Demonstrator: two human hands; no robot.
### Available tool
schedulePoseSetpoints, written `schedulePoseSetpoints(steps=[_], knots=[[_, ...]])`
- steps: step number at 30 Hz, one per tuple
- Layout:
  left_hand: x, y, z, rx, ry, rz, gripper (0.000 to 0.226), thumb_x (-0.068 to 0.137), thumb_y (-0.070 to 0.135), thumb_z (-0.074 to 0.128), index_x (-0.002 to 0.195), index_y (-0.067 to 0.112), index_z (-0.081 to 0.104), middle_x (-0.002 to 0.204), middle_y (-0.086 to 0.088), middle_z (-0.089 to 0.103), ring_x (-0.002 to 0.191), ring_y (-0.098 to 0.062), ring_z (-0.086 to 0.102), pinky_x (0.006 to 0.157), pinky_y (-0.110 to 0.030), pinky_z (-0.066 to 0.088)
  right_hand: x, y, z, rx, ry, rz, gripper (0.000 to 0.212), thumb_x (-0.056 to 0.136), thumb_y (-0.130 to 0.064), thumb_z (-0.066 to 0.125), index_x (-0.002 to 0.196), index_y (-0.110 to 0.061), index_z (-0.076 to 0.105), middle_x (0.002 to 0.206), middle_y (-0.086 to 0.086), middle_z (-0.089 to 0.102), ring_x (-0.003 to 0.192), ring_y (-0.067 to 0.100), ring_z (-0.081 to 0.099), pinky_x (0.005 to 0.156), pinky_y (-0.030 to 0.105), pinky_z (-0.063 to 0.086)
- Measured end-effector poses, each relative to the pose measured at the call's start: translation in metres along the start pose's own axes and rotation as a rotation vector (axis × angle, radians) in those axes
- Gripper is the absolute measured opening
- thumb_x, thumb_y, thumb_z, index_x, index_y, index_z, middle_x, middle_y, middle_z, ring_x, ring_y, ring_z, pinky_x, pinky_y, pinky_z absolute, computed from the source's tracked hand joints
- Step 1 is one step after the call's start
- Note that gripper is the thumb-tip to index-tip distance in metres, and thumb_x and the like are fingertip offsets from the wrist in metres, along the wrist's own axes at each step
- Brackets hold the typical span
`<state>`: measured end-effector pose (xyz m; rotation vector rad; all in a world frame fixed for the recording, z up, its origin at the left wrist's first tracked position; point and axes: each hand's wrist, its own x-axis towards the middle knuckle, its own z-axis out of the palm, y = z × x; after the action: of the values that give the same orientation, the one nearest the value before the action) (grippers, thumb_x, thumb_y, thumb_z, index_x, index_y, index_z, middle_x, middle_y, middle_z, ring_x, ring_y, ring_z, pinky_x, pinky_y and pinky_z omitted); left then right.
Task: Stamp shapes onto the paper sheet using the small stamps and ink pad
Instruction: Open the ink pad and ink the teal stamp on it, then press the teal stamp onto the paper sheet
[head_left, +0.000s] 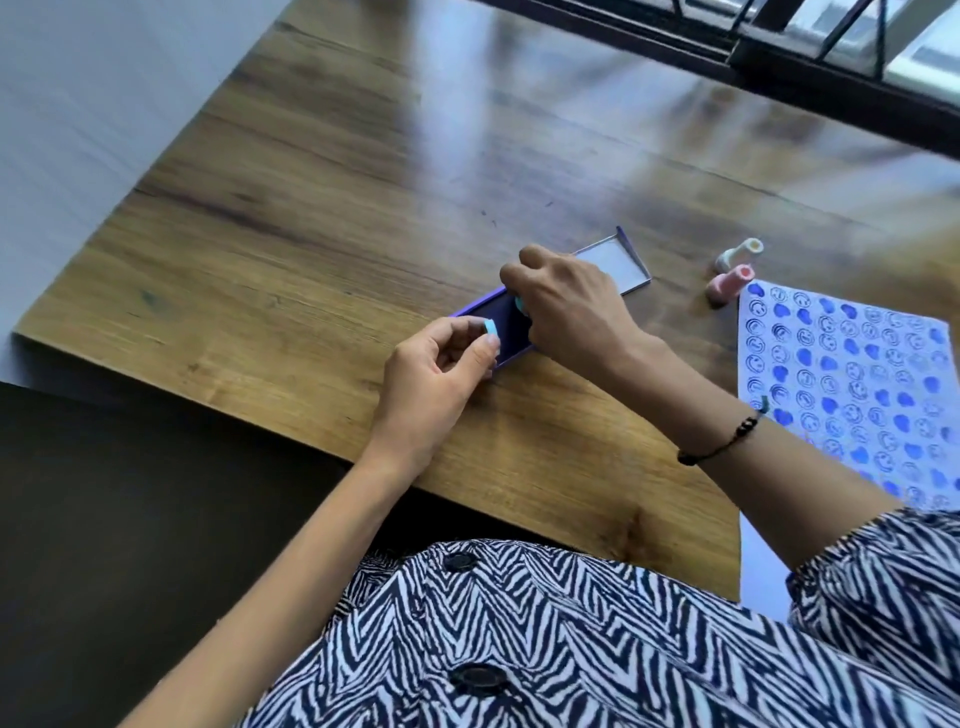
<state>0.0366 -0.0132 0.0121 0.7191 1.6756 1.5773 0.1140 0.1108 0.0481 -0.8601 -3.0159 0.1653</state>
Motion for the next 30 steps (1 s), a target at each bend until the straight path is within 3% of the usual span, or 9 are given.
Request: schedulePoseSetpoints(steps=[7, 11, 14, 17, 21, 24, 27, 30], knots=[[0.002, 0.004, 0.01, 0.066, -0.057, 0.034, 0.017, 0.08, 0.012, 0.066, 0.082, 0.028, 0.063, 0.07, 0.013, 0.067, 0.064, -0.005, 0.062, 0.073, -0.028, 0.053, 0.0, -0.008, 0.007, 0.014, 0.075, 0.105, 0.015, 0.085, -0.003, 0.048, 0.1, -0.003, 0.051, 0.102, 0.017, 0.053, 0.083, 0.039, 0.058, 0.057, 0.036, 0.036], [-0.005, 0.002, 0.029, 0.112, -0.117, 0.043, 0.012, 0.073, 0.024, 0.059, 0.081, 0.032, 0.061, 0.073, 0.014, 0.065, 0.071, -0.01, 0.061, 0.08, -0.035, 0.053, -0.017, 0.005, 0.009, 0.461, 0.355, 0.35, 0.016, 0.076, -0.001, 0.055, 0.089, -0.006, 0.062, 0.093, 0.017, 0.064, 0.081, 0.036, 0.058, 0.065, 0.039, 0.046], [-0.012, 0.001, 0.051, 0.15, -0.216, 0.048, 0.018, 0.073, 0.025, 0.058, 0.09, 0.03, 0.06, 0.082, 0.01, 0.062, 0.074, -0.01, 0.06, 0.08, -0.026, 0.051, -0.058, 0.026, -0.003, 0.648, 0.568, 0.576, 0.015, 0.072, -0.004, 0.064, 0.085, -0.009, 0.067, 0.085, 0.011, 0.07, 0.072, 0.02, 0.057, 0.071, 0.034, 0.048], [-0.022, -0.003, 0.078, 0.237, -0.38, 0.119, 0.023, 0.081, 0.016, 0.062, 0.105, 0.018, 0.061, 0.095, 0.001, 0.063, 0.079, -0.004, 0.059, 0.076, -0.01, 0.045, -0.113, 0.053, -0.008, 0.746, 0.622, 0.79, 0.014, 0.072, -0.01, 0.067, 0.085, -0.012, 0.068, 0.075, 0.002, 0.064, 0.067, 0.016, 0.057, 0.071, 0.037, 0.054], [-0.037, -0.004, 0.115, 0.397, -0.657, 0.41, 0.024, 0.085, 0.012, 0.057, 0.108, 0.005, 0.06, 0.103, -0.012, 0.064, 0.087, -0.013, 0.059, 0.076, -0.005, 0.041, -0.188, 0.075, -0.002, 0.744, 0.595, 1.01, 0.014, 0.074, -0.007, 0.066, 0.087, -0.012, 0.067, 0.081, 0.008, 0.066, 0.072, 0.022, 0.062, 0.076, 0.043, 0.056], [-0.038, -0.012, 0.134, 0.567, -0.889, 0.632, 0.035, 0.086, 0.025, 0.048, 0.109, 0.0, 0.057, 0.105, -0.019, 0.065, 0.096, -0.018, 0.054, 0.082, -0.019, 0.037, -0.221, 0.071, 0.004, 0.568, 0.468, 1.017, 0.014, 0.074, -0.004, 0.066, 0.088, -0.007, 0.067, 0.091, 0.015, 0.071, 0.079, 0.024, 0.061, 0.081, 0.035, 0.048], [-0.035, -0.016, 0.138, 0.666, -0.971, 0.72, 0.043, 0.083, 0.031, 0.04, 0.111, 0.002, 0.056, 0.111, -0.019, 0.064, 0.105, -0.027, 0.056, 0.089, -0.024, 0.035, -0.227, 0.066, 0.009, 0.438, 0.391, 0.963, 0.014, 0.074, -0.003, 0.065, 0.088, -0.005, 0.066, 0.093, 0.02, 0.068, 0.085, 0.032, 0.061, 0.085, 0.037, 0.045], [-0.032, -0.015, 0.139, 0.703, -0.989, 0.8, 0.039, 0.084, 0.026, 0.042, 0.107, -0.002, 0.057, 0.108, -0.021, 0.065, 0.106, -0.027, 0.055, 0.093, -0.024, 0.034, -0.227, 0.066, 0.009, 0.345, 0.33, 0.958, 0.015, 0.074, -0.003, 0.062, 0.088, -0.007, 0.064, 0.094, 0.02, 0.064, 0.088, 0.033, 0.057, 0.077, 0.036, 0.043]])
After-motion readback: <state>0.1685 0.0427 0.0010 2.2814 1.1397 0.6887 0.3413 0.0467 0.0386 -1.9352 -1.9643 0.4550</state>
